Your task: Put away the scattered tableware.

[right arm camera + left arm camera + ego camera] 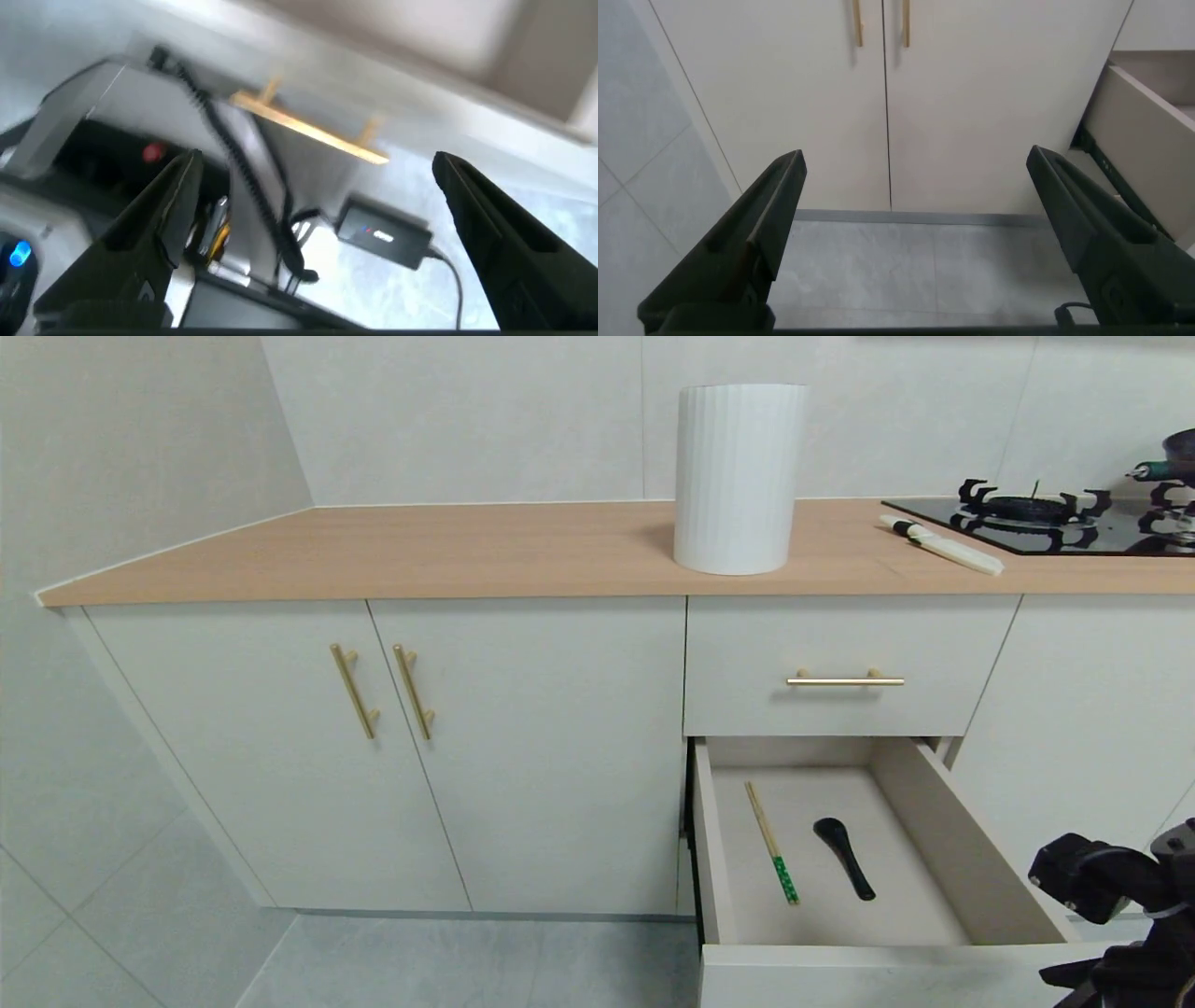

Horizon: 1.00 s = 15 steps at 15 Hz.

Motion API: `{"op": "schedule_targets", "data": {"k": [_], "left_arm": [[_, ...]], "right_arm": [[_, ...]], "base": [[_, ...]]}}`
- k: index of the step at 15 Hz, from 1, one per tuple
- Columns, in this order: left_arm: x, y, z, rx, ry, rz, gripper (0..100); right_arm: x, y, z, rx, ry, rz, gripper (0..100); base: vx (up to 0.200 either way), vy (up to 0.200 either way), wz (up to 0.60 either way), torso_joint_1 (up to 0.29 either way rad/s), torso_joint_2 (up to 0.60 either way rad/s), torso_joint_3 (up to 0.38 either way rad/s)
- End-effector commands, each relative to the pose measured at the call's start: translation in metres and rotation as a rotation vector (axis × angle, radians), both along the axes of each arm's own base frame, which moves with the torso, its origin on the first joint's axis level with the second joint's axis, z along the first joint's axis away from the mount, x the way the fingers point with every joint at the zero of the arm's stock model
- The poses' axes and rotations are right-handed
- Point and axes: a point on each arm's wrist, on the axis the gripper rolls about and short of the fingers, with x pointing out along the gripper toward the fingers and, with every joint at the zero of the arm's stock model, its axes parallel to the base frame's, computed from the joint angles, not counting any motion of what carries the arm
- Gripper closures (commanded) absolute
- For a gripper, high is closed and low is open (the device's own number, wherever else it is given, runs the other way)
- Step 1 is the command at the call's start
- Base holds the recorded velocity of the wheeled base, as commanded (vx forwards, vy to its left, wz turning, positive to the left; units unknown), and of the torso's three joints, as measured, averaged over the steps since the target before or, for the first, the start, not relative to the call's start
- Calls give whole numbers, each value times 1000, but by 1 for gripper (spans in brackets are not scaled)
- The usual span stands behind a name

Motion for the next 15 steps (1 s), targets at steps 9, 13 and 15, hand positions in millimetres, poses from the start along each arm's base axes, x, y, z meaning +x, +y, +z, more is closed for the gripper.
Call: {"op": "schedule_targets", "data": {"k": [9,13,15], "left_arm": [[0,0,0,-1,0,0,0],[0,0,0,-1,0,0,0],[0,0,0,-1,0,0,0]], "right_arm": [[37,24,-50,-50,267,-53,0],[48,28,-54,-38,239,-150,0],[52,30,-56,-38,211,-177,0]], "base": [[0,0,0,0,0,0],[0,0,0,0,0,0],[0,0,0,0,0,0]]}}
